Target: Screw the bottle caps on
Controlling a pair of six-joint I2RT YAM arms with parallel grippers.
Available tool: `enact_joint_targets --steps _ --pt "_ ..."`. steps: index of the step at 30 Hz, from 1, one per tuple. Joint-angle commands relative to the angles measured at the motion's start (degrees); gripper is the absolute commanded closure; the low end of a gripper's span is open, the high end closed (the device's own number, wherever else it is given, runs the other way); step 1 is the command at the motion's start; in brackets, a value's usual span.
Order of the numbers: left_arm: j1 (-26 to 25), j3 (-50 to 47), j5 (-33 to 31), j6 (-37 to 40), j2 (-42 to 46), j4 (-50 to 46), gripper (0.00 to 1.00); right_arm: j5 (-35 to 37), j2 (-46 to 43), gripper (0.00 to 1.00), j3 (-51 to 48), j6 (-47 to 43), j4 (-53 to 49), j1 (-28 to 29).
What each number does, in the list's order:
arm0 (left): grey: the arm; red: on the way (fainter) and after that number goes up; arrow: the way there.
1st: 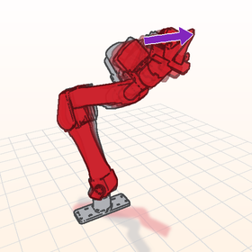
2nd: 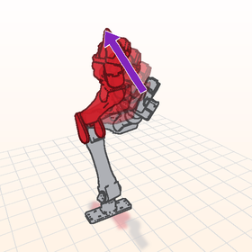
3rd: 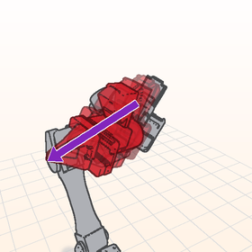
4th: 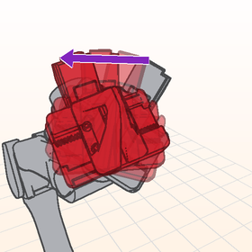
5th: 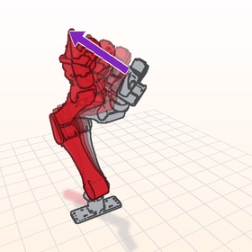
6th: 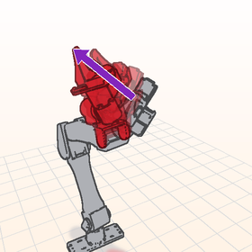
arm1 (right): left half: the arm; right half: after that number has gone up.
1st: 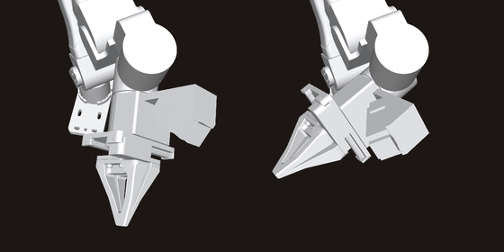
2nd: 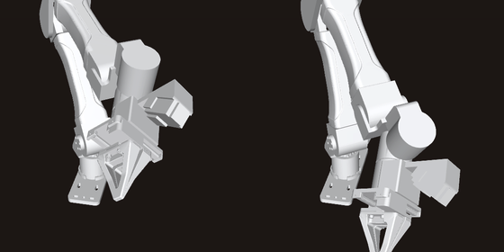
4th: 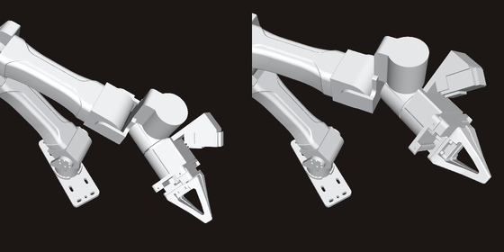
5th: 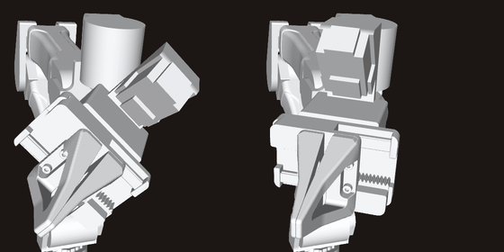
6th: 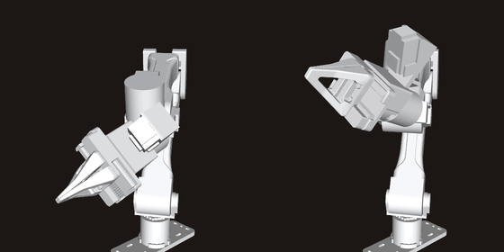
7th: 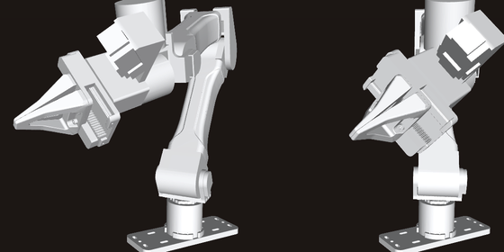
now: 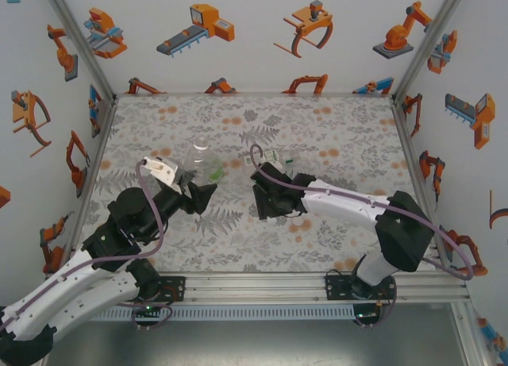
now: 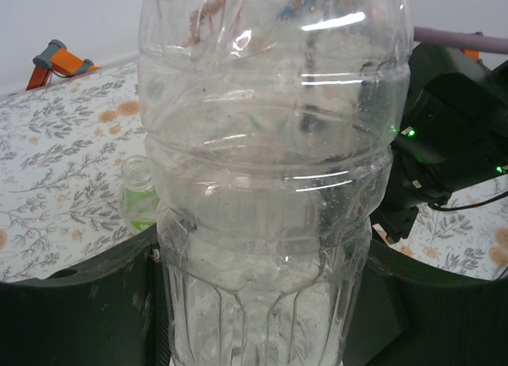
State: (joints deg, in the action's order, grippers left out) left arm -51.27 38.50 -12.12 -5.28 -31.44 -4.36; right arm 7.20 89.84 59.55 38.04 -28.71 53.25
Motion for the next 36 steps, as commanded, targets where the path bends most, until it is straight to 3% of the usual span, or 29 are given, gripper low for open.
enact_joint_targets --steps 1,36 --pt "0.62 0.85 -1.83 -0.14 0.91 0.94 1.0 2.66 1.55 0.49 1.86 1.23 -3.42 0.42" --pt "1.83 0.0 -2.45 -1.84 1.89 1.72 1.0 1.66 6.92 0.54 0.57 2.35 -1.43 1.13"
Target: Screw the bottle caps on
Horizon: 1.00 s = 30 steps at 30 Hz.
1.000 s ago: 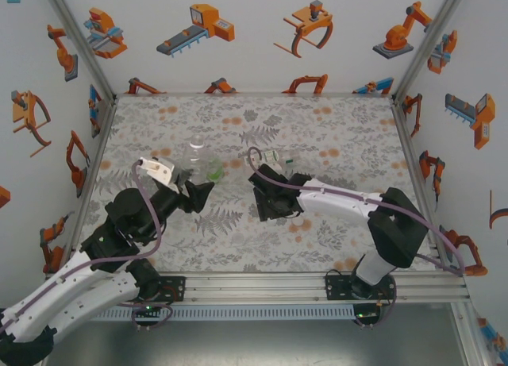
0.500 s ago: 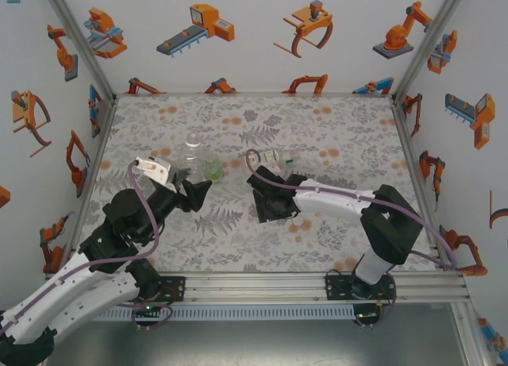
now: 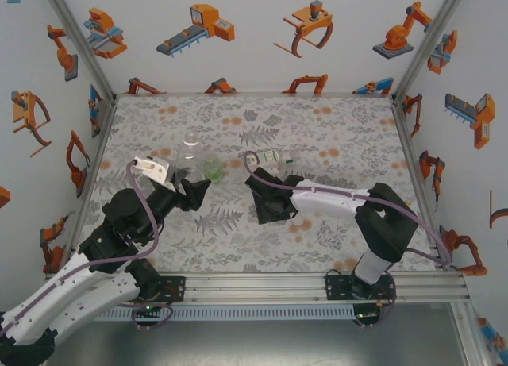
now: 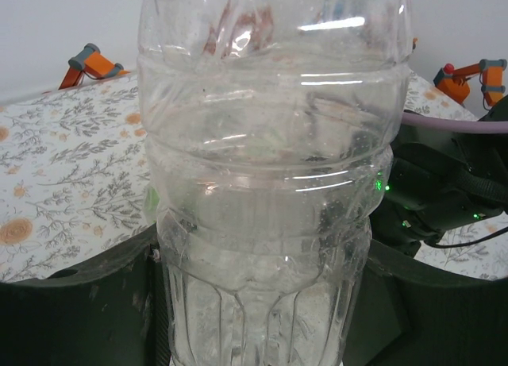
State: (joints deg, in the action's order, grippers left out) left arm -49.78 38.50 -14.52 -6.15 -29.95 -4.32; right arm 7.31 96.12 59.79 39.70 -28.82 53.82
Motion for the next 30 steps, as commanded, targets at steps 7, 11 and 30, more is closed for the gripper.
enact_joint_targets --steps 7,11,30 --pt "0.48 0.0 0.08 -1.14 0.22 2.04 1.0 2.61 0.17 0.54 1.18 0.28 -2.34 0.76" --pt "0.62 0.04 0.22 -1.32 0.1 2.13 1.0 3.15 0.32 0.54 1.11 -0.04 -2.31 0.76" --pt "0.82 -0.1 0.27 -1.76 0.33 2.28 1.0 1.77 2.58 0.54 -1.0 0.67 0.47 0.76"
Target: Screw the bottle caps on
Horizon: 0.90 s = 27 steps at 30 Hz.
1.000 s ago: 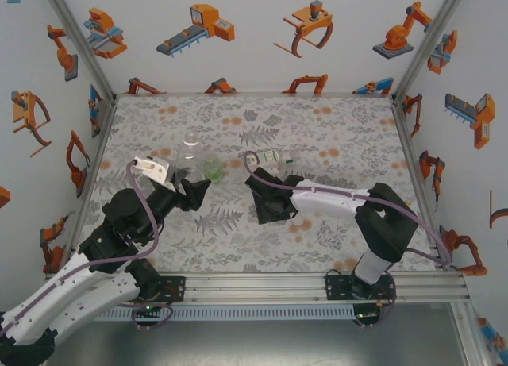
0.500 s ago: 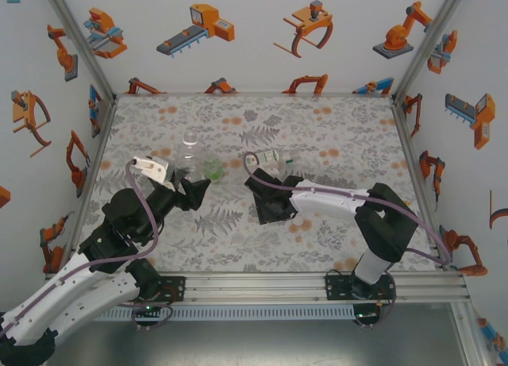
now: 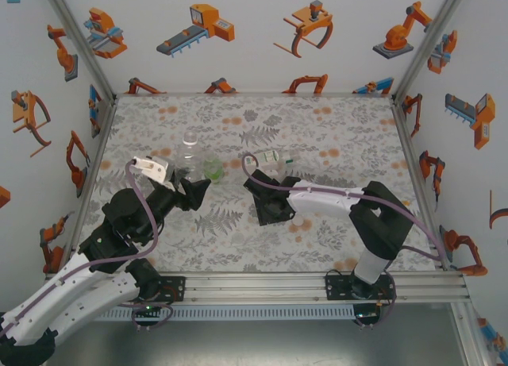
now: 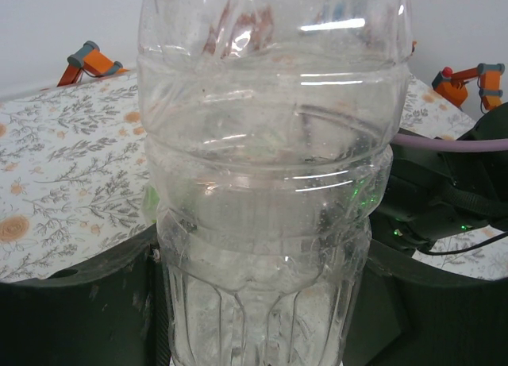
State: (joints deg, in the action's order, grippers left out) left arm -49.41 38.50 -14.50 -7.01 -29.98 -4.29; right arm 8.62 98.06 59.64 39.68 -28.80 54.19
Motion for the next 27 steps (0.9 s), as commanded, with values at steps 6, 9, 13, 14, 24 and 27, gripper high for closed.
enact_joint_targets --steps 6,9,13,14,24,27 --pt "0.54 -0.01 0.18 -0.99 0.5 2.14 1.0 1.2 -0.83 0.54 0.71 0.06 -1.06 0.39" --pt "0.54 -0.26 0.1 -1.21 0.49 2.11 1.0 1.16 -1.55 0.54 2.04 -0.77 -1.44 0.39" --pt "0.63 -0.19 0.09 -1.19 0.36 2.32 1.0 0.43 -1.47 0.54 3.41 -0.93 -1.44 0.39" --pt "0.63 -0.26 0.06 -1.22 0.44 2.31 1.0 0.34 -1.47 0.54 3.58 -0.97 -1.39 0.39" --pt "0.72 -0.32 0.0 -1.21 0.08 2.69 1.0 0.32 0.5 0.54 3.9 -1.06 -1.34 0.39" --pt "0.8 -0.24 0.08 -1.29 -0.21 2.8 1.0 0.43 0.86 0.54 3.49 -0.92 -1.35 0.39"
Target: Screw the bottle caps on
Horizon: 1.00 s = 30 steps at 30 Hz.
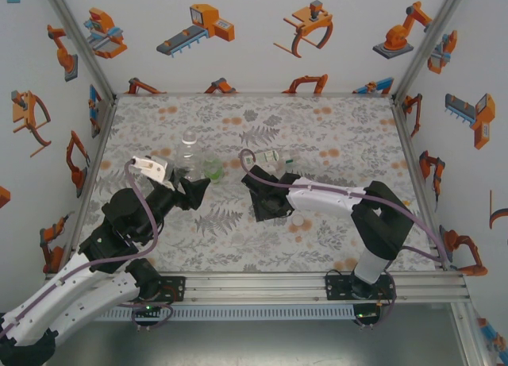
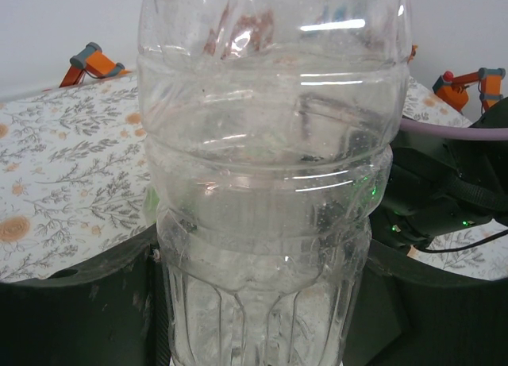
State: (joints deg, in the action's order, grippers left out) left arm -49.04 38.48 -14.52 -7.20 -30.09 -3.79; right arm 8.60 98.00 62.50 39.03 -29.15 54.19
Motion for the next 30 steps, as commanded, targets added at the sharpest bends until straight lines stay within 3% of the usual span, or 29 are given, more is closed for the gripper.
enact_joint_targets --steps 1,16,24,30 --pt "0.43 -0.2 0.11 -1.09 -0.15 2.3 1.0 0.46 0.99 0.54 0.41 -0.27 -0.79 0.34" --pt "0.61 -0.29 0.37 -1.72 -0.57 2.39 1.0 -0.4 3.37 0.55 -1.85 0.56 1.43 0.37" --pt "0.71 -0.24 0.37 -1.77 -0.46 2.47 1.0 -1.67 2.71 0.74 -2.74 2.01 3.76 0.22" --pt "0.7 0.05 0.37 -1.67 -0.6 2.52 1.0 -11.5 1.77 0.78 -4.47 3.09 12.74 -2.6"
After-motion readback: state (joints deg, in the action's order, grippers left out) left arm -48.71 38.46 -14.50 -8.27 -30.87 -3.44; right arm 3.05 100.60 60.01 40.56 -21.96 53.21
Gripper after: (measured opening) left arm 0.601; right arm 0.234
